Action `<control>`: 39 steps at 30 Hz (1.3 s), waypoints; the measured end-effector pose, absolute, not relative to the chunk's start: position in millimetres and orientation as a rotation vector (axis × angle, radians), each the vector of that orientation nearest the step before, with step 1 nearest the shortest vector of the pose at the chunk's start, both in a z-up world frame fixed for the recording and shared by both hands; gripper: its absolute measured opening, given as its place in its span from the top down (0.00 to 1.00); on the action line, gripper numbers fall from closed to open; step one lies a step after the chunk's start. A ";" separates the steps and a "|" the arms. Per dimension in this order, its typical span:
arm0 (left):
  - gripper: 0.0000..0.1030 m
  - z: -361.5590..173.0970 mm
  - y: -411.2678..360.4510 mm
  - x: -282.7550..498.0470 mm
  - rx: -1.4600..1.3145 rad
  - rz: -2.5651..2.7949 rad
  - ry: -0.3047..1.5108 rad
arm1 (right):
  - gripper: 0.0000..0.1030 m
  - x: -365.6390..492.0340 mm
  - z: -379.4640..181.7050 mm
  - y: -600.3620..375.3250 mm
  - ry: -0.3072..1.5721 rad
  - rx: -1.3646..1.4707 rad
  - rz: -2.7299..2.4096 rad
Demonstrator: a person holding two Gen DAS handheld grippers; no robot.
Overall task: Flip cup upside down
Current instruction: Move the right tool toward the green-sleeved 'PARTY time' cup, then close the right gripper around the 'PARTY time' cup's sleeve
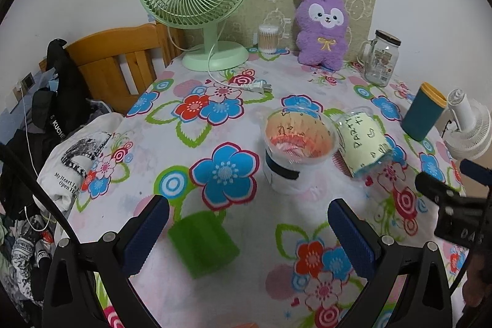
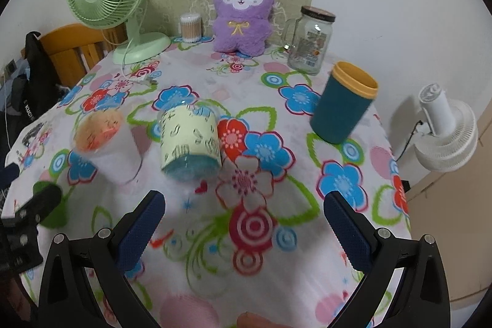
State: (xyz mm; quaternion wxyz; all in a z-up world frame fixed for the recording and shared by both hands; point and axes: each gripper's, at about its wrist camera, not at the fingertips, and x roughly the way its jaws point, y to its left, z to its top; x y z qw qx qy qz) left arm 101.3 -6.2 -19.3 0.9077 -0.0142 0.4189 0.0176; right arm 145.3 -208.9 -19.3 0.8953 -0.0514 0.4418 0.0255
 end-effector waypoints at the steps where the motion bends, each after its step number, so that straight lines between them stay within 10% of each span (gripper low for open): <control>1: 0.00 -20.8 -6.7 104.6 -0.030 0.037 0.869 | 0.00 151.3 -20.7 -208.2 0.924 -0.102 0.064; 27: 0.00 -53.3 -12.7 133.3 0.004 0.055 0.951 | 0.00 216.3 -74.1 -176.5 1.083 -0.110 0.188; 39: 0.00 -51.4 -17.7 127.8 0.020 0.051 0.949 | 0.36 206.3 -65.7 -177.9 1.047 -0.137 0.188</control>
